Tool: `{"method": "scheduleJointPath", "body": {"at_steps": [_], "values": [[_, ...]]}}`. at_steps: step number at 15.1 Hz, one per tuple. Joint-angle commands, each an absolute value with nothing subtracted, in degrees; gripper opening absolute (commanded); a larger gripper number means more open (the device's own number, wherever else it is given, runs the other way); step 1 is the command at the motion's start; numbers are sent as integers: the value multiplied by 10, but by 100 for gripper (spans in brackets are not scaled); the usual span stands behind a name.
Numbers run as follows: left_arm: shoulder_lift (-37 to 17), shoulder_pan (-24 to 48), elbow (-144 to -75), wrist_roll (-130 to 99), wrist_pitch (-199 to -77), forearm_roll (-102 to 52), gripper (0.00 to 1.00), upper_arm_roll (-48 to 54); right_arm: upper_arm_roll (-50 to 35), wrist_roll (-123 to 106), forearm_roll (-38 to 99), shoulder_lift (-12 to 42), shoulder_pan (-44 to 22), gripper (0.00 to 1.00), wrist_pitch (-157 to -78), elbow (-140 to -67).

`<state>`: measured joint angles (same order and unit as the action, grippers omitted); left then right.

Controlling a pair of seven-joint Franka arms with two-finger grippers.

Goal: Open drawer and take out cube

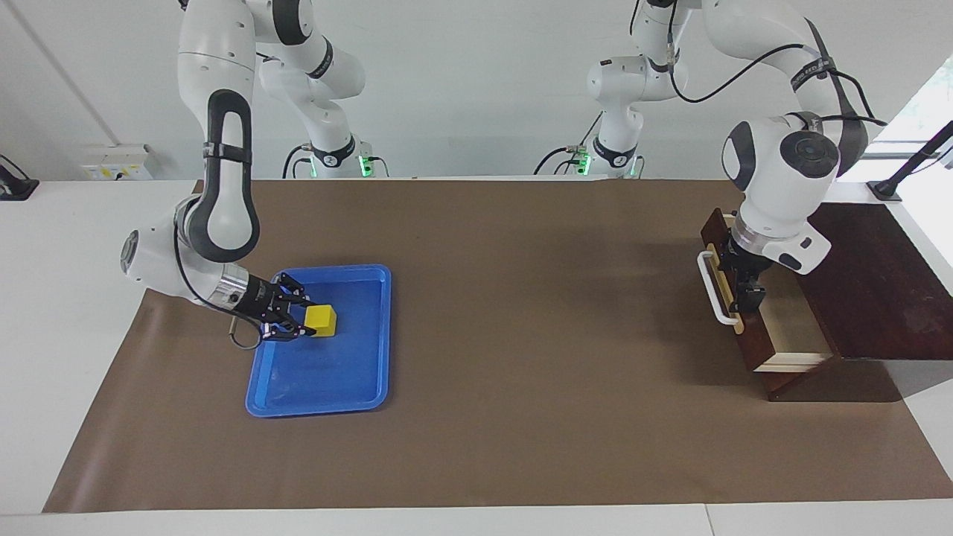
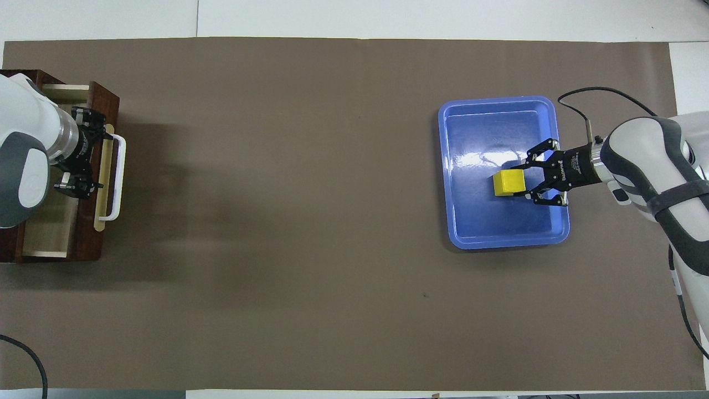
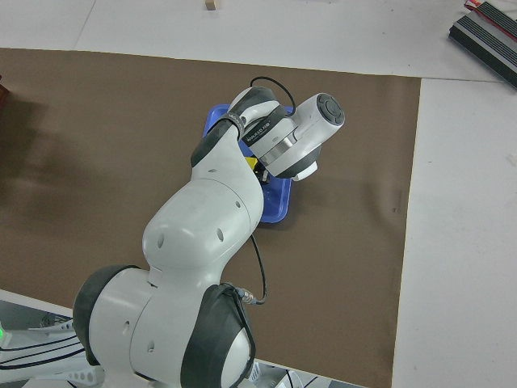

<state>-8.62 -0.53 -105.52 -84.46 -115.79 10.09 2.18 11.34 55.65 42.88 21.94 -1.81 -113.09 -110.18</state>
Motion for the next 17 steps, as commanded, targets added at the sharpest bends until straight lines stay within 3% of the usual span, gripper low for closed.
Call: {"method": "scheduleJointPath", "body": {"at_steps": [1, 2, 3, 4, 5, 6, 12, 17], "values": [[-73, -51, -1075, -807, -1201, 113, 100, 25, 111, 533, 441, 200, -20, 0, -1146, -1129], [-73, -61, -1076, -794, -1208, 113, 100, 25, 111, 534, 441, 200, -23, 0, -1146, -1130], [-73, -72, -1077, -776, -1215, 113, 100, 25, 111, 534, 441, 200, -23, 24, -1148, -1130], [-73, -79, -1078, -765, -1216, 113, 100, 25, 111, 535, 441, 200, -23, 61, -1148, -1129], [-73, -85, -1078, -759, -1216, 113, 100, 25, 111, 540, 441, 200, -24, 78, -1147, -1128], [-73, -96, -1079, -756, -1218, 113, 100, 26, 111, 545, 441, 200, -24, 87, -1145, -1124], [-69, -77, -1046, -741, -1145, 111, 100, 29, 113, 620, 429, 189, -25, 100, -1074, -1062], [-6, -48, -1029, -612, -1045, 49, 100, 40, 113, 630, 280, 99, -62, 100, -1034, -1028]]}}
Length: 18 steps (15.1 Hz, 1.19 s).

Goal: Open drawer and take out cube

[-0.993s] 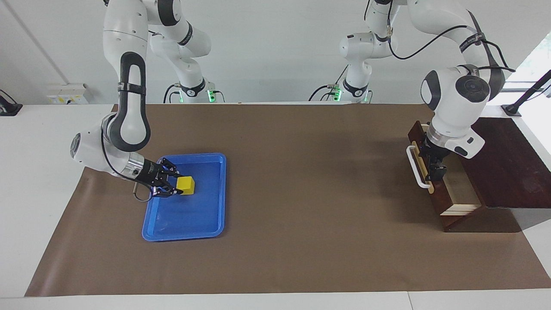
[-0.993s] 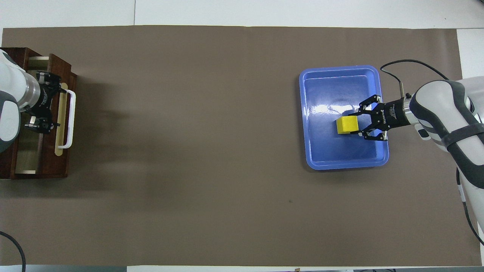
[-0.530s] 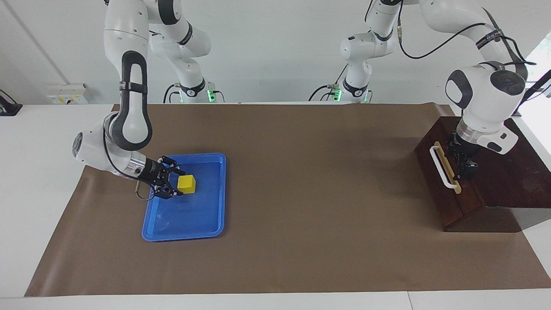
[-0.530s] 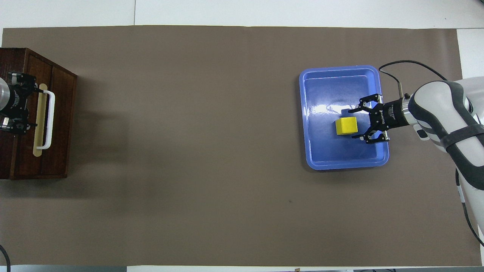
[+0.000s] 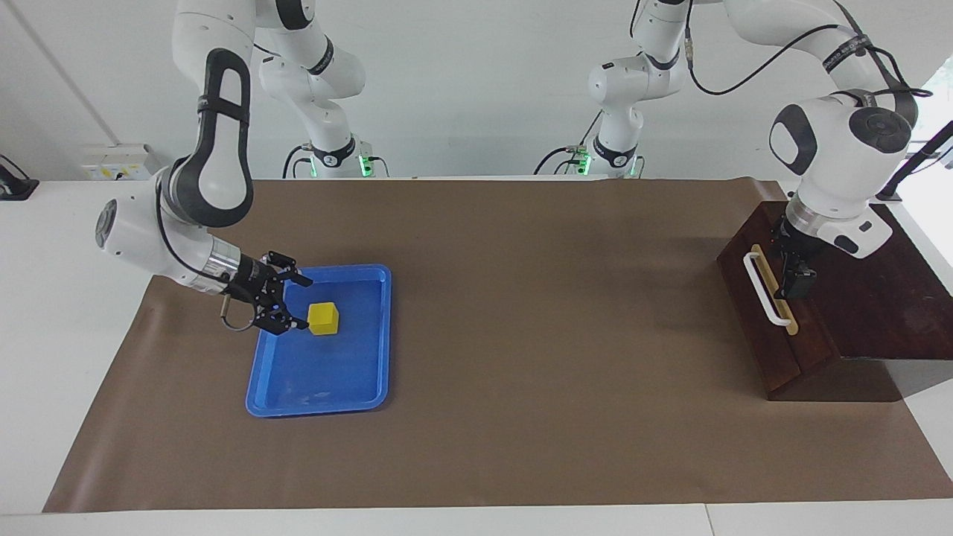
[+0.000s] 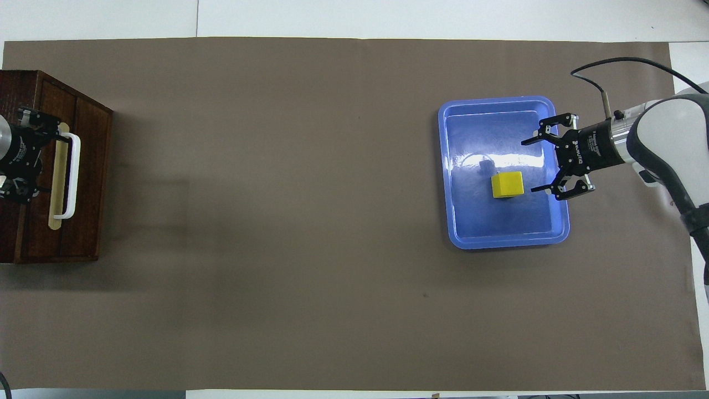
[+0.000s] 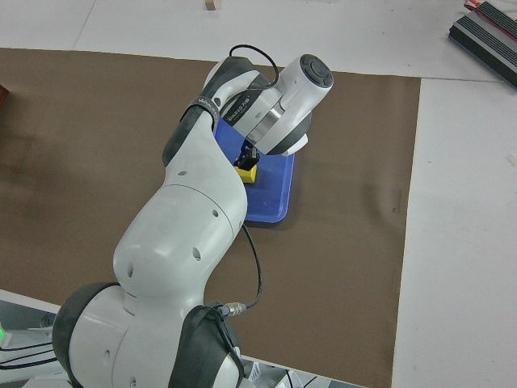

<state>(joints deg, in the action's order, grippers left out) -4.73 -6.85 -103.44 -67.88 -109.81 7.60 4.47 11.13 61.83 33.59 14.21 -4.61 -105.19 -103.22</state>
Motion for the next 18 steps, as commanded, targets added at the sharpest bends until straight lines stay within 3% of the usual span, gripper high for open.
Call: {"method": "scheduleJointPath", "body": {"at_steps": [1, 5, 12, 18], "values": [[2, -45, -1023, -568, -1018, 41, 100, 40, 111, 628, 247, 89, -67, 100, -1014, -1009], [17, -26, -980, -398, -920, 19, 100, 42, 96, 593, 143, 55, -71, 100, -947, -955], [8, -10, -955, -108, -860, 0, 100, 40, 80, 264, 16, -1, -77, 100, -924, -955], [-14, 0, -906, -91, -835, -1, 100, 41, 79, 111, -22, -10, -83, 100, -924, -971]]}}
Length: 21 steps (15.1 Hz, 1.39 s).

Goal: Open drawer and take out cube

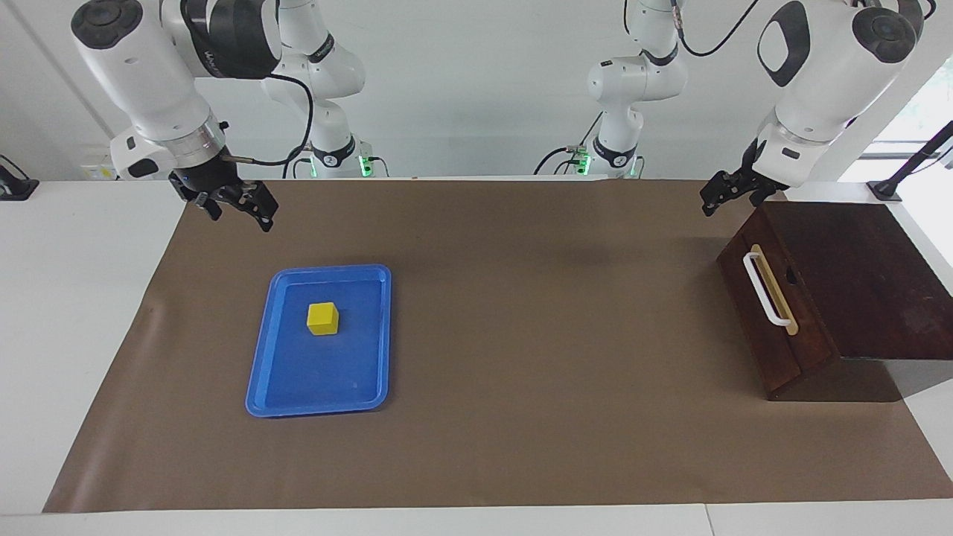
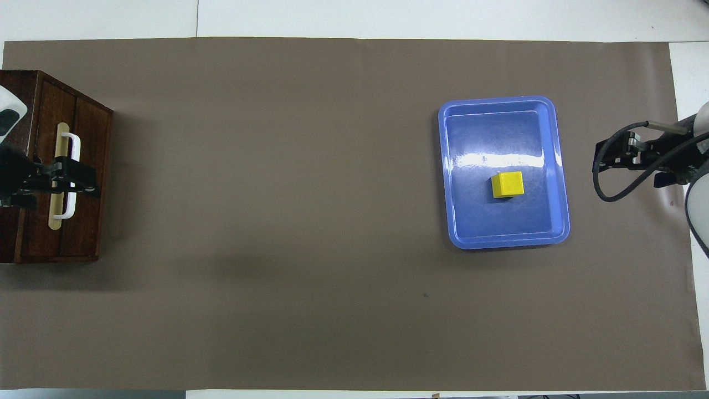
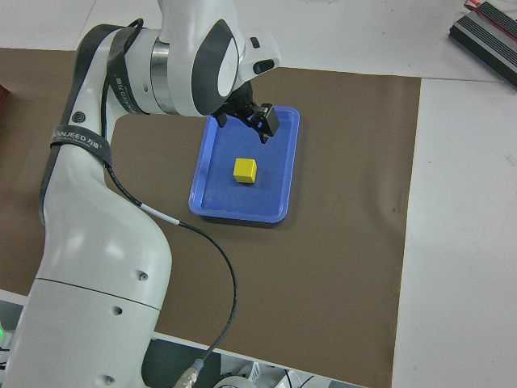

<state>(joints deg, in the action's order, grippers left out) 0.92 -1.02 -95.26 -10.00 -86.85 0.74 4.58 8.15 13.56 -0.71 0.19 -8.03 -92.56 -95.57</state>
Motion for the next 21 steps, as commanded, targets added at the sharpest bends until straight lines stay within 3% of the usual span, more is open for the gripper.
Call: {"method": "scheduleJointPath", "body": {"at_steps": [1, 8, 21], "values": [[-11, 2, -911, -90, -838, -2, 100, 41, 79, 110, -22, -10, -83, 100, -923, -971], [-8, 17, -914, -64, -831, -2, 100, 40, 79, -26, -14, -9, -83, 100, -897, -962], [-6, -6, -910, -38, -838, -1, 100, 44, 75, -23, -7, -8, -91, 100, -896, -959]]}}
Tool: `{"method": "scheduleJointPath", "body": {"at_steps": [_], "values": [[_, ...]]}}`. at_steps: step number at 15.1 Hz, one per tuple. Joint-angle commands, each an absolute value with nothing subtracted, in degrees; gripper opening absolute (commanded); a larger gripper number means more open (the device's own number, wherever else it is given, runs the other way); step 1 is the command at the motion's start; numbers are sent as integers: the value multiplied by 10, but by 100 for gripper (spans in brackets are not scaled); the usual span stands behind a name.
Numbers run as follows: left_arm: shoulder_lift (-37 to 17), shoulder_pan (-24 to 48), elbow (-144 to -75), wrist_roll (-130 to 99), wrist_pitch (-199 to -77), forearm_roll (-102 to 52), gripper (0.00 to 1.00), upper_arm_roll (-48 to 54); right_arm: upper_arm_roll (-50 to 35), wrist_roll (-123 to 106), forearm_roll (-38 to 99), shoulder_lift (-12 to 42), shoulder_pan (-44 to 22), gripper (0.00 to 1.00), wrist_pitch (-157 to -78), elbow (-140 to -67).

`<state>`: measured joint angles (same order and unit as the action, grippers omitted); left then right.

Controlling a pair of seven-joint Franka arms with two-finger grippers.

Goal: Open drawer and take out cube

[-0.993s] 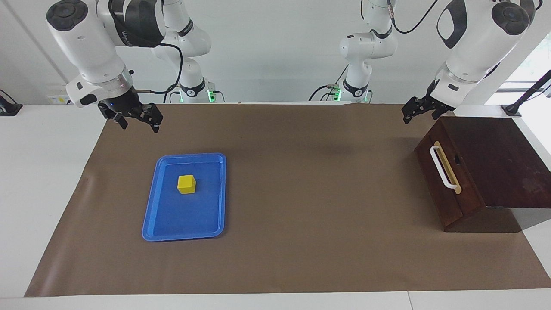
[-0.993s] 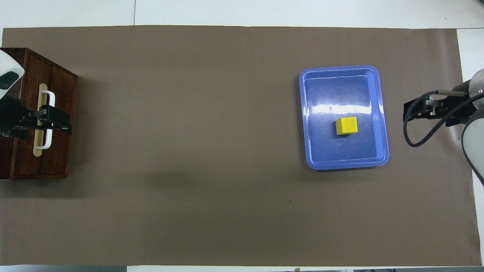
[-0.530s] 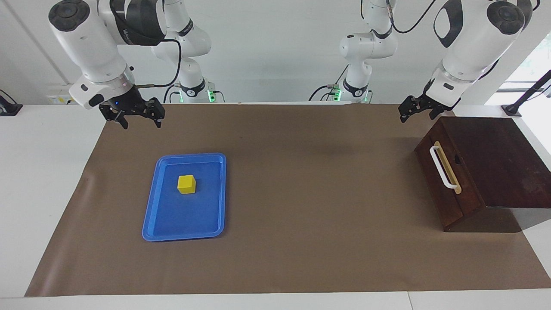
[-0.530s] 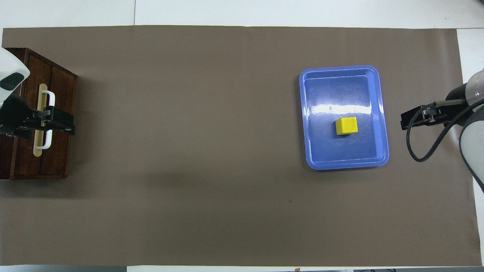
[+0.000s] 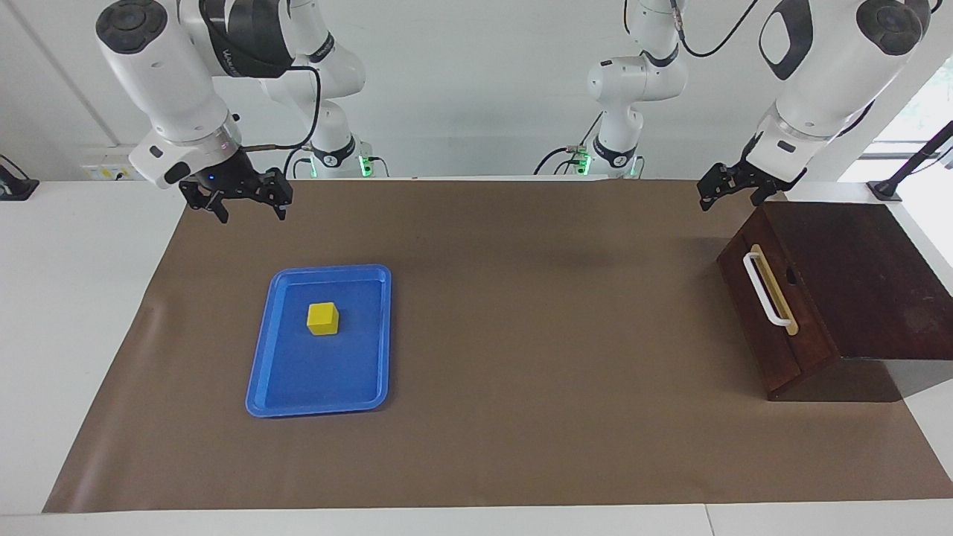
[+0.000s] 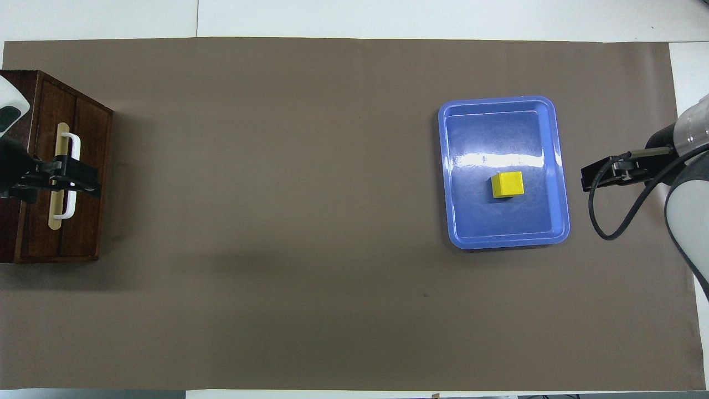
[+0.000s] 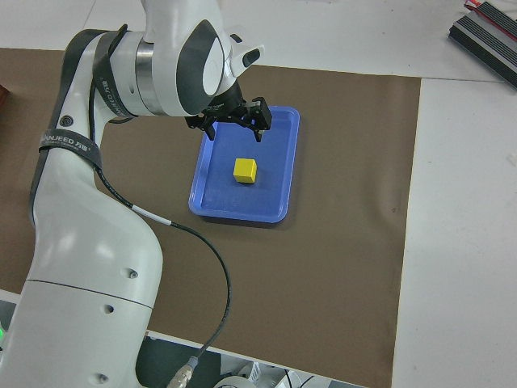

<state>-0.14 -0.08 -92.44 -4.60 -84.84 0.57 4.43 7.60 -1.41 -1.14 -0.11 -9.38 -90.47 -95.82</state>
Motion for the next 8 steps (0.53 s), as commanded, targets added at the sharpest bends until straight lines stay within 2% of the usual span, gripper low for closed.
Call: {"method": "scheduleJointPath", "body": {"at_steps": [1, 8], "values": [[-6, -5, -910, -38, -838, -1, 100, 43, 75, -20, -7, -8, -91, 100, -892, -959], [2, -6, -911, -41, -839, 3, 100, 43, 74, -20, -8, -8, -91, 100, -893, -958]]}}
